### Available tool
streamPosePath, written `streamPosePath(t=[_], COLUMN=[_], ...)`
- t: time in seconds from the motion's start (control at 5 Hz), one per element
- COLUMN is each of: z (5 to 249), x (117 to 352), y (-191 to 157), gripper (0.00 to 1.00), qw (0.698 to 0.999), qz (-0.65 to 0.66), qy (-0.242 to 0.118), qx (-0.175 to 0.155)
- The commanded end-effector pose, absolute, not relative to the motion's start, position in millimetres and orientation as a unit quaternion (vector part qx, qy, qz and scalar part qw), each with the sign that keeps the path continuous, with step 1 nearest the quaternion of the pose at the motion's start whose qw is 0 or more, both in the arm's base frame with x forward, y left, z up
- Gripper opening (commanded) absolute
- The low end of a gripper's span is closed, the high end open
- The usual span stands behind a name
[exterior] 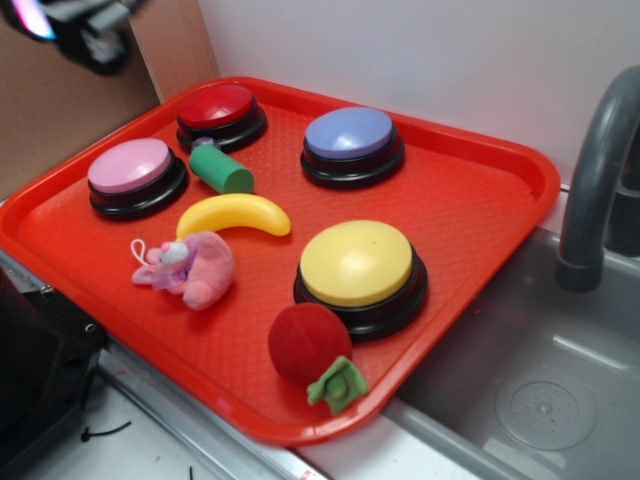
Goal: Push the yellow button.
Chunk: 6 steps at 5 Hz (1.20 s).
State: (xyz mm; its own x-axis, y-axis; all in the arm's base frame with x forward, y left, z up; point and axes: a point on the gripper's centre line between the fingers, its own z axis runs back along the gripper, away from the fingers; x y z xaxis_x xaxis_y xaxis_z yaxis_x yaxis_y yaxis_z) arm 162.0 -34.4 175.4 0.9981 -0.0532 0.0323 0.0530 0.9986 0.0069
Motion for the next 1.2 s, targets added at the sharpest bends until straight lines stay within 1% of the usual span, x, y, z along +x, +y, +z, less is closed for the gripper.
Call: streamPosePath(t=[0.0, 0.2, 0.4, 0.6, 0.8, 1.0], z=[112, 102, 79, 68, 55, 52], x=[211, 215, 219, 218, 216, 215], y=[-90, -101, -121, -133, -141, -142], gripper=[1.00, 1.00, 1.00, 1.00, 1.00, 1.00], qw=[0.987, 0.983, 0.979, 0.972, 0.968, 0.967], qz=[-0.155, -0.174, -0.202, -0.232, -0.251, -0.253], qy=[-0.035, -0.043, -0.031, -0.027, -0.011, -0.001], qx=[-0.032, -0.034, -0.016, -0.003, 0.000, 0.002])
